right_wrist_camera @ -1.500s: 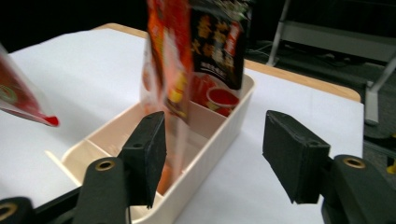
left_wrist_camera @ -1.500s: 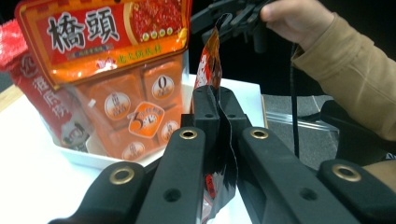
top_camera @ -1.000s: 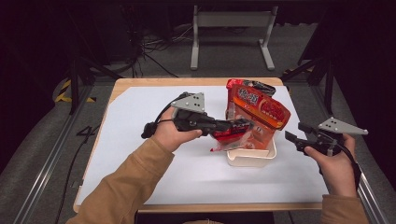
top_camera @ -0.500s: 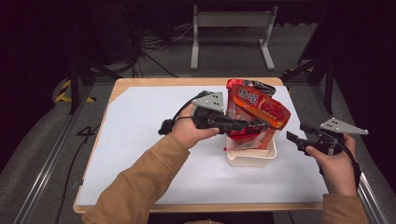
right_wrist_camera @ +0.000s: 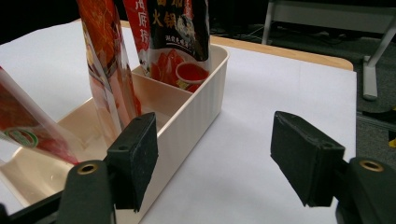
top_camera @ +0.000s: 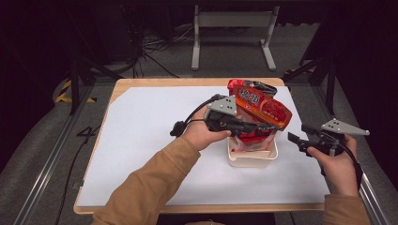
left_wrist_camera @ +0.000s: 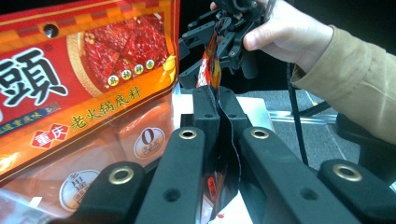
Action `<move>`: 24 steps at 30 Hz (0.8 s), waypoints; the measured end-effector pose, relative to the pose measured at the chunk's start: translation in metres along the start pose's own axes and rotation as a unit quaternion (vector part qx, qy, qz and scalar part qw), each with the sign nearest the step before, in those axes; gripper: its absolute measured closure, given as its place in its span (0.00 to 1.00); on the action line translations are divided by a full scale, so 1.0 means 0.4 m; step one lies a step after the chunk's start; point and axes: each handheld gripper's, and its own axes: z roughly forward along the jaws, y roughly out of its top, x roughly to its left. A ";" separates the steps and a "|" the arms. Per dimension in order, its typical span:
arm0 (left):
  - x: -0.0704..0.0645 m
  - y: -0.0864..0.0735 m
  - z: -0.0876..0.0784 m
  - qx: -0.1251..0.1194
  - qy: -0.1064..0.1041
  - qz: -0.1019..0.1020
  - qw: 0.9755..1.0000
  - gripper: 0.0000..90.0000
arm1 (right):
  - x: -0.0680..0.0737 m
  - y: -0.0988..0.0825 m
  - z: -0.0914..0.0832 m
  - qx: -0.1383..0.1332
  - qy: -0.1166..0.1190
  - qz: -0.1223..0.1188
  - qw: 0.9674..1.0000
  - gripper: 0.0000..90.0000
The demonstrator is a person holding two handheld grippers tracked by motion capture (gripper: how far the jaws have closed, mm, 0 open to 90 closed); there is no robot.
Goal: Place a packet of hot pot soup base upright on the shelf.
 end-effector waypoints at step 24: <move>0.002 -0.034 0.026 -0.002 -0.023 0.000 1.000 0.99 | -0.001 -0.008 0.013 0.005 0.005 0.006 1.000 0.35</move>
